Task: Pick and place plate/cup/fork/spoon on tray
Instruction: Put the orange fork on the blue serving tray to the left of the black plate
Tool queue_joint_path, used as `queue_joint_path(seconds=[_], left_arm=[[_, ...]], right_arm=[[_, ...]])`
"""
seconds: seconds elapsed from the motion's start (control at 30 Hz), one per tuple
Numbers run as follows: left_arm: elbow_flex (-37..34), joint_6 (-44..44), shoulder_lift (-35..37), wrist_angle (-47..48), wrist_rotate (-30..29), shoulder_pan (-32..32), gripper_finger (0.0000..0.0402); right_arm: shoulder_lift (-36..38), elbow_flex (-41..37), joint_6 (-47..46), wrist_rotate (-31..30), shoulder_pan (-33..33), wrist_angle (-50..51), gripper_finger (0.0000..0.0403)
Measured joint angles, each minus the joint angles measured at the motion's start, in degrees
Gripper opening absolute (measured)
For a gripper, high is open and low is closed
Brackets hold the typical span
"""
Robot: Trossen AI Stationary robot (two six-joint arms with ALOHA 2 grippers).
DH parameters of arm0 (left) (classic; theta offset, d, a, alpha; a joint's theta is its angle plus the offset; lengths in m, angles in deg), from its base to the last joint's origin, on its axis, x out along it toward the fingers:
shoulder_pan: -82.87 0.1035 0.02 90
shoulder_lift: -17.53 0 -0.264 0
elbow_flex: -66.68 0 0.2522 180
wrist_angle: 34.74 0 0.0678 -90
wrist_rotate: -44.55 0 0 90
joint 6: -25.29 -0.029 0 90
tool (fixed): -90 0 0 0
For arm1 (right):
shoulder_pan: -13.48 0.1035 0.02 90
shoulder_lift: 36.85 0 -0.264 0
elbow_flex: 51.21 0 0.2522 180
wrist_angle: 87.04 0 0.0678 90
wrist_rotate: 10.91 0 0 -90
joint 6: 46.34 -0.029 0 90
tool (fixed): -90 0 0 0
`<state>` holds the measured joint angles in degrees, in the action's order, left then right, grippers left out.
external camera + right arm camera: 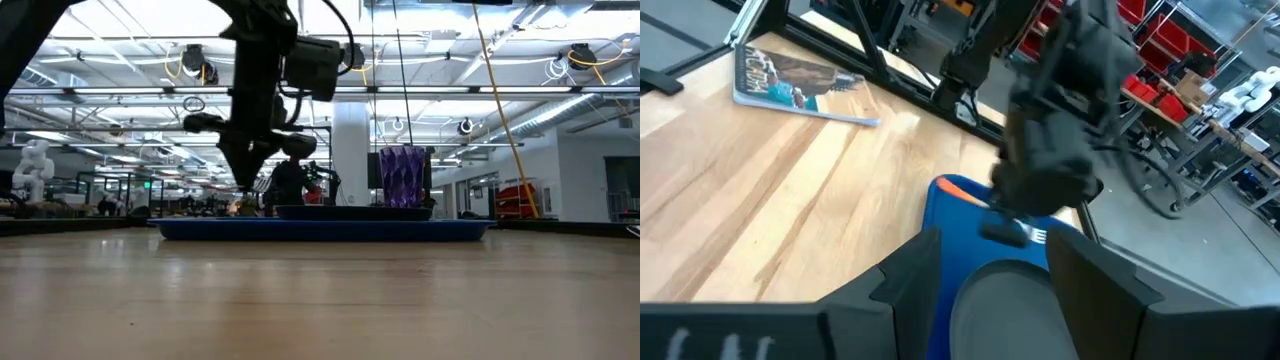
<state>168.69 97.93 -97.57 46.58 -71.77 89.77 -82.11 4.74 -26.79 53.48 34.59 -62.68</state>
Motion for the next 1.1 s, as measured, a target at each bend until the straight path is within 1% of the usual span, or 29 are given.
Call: queue_joint_path(seconds=[0.13, 0.27, 0.47, 0.63, 0.83, 1.03, 1.1], left_arm=[[0.02, -2.33, -0.26, -7.32, -1.19, 3.41, 0.003], [0.04, -4.45, -1.75, -11.9, -1.27, 4.33, 0.003], [0.04, -4.41, -4.53, -10.61, -2.46, 4.46, 0.003], [0.04, -3.3, -4.62, -10.48, -2.99, 4.88, 0.003], [0.03, -4.4, -4.62, -10.28, -3.92, 6.86, 0.003], [-1.37, -2.95, -4.62, -11.57, -3.76, 8.26, 0.003], [-2.54, -2.33, -4.58, -13.91, -3.44, 8.26, 0.003]], right_arm=[[0.02, 0.0, 0.0, -0.08, 0.0, 0.78, 0.0176], [0.04, 0.0, -0.01, -0.08, 0.0, 1.03, 0.0176], [0.04, 0.0, -1.24, -0.1, 0.0, 1.66, 0.0176], [0.04, 0.0, -2.35, -0.08, 0.0, 1.74, 0.0176], [0.04, 0.0, -2.83, -0.09, 0.0, 1.76, 0.0176], [0.04, 0.0, -3.49, -0.08, 0.0, 2.32, 0.0176], [0.04, 0.0, -3.79, -0.08, 0.0, 2.87, 0.0176]])
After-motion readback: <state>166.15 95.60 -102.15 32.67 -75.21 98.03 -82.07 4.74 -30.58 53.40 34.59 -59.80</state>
